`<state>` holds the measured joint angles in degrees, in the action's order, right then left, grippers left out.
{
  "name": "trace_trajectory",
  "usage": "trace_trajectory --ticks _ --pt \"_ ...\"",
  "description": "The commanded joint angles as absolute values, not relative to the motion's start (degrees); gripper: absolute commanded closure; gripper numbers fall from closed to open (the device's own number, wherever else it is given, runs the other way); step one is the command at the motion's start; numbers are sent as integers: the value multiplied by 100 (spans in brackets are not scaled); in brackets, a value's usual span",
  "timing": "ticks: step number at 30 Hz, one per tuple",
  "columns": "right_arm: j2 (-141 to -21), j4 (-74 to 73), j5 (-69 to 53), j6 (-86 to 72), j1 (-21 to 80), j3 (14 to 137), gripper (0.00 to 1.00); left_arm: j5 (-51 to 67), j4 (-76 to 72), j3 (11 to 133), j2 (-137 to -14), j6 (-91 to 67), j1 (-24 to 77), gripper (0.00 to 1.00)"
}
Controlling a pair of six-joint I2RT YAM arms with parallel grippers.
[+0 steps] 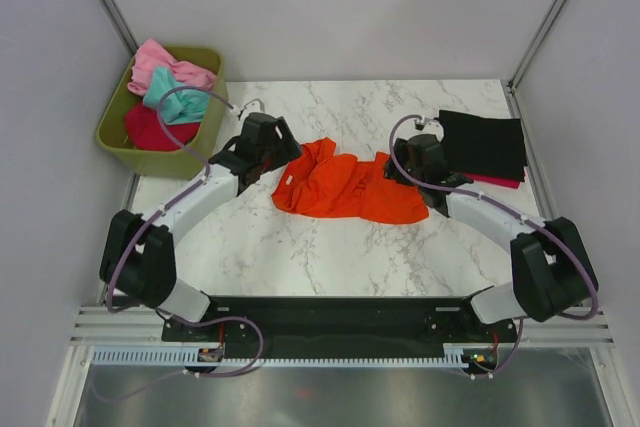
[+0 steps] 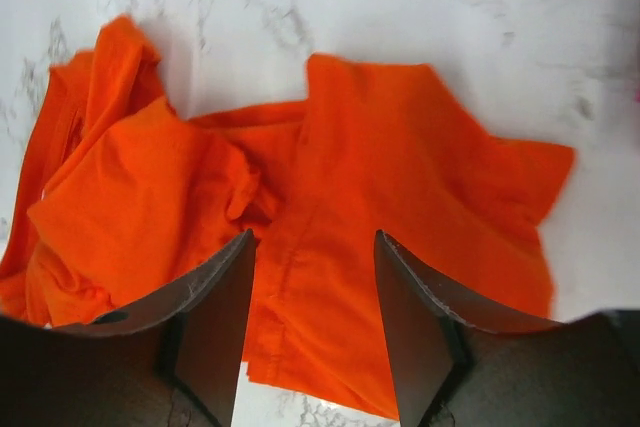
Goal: Fold and stack the t-shirts
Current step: Flatten the tshirt out
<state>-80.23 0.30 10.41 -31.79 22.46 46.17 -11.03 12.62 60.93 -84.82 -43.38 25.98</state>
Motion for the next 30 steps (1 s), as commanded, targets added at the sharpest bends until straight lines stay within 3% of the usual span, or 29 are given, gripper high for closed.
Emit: trace_trajectory --ticks 1,11,18,21,24,25,28,30 --pt "-8498 17 510 -2708 2627 5176 41 -608 1230 6520 -9164 -3736 2584 25" --pt "-9746 -580 404 -2531 3006 5809 37 237 1257 7198 -10388 -3419 2637 27" --pt "-10019 -764 589 -2505 3015 5994 44 290 1257 7321 -10459 -3366 2803 27" --pt "-10081 -791 536 -2505 3015 6055 53 552 1117 7356 -10546 -3331 2874 28" --pt "-10107 -826 519 -2496 3015 6117 74 589 1063 7444 -10643 -3270 2927 31" --pt "-10081 -826 545 -2505 3015 6100 88 589 1055 7453 -10696 -3261 2935 32" --pt "-9783 -809 755 -2531 3015 5969 100 589 1028 7453 -10688 -3234 2936 44" --pt "-9502 -782 913 -2557 3015 5846 100 598 1011 7444 -10679 -3208 2936 57"
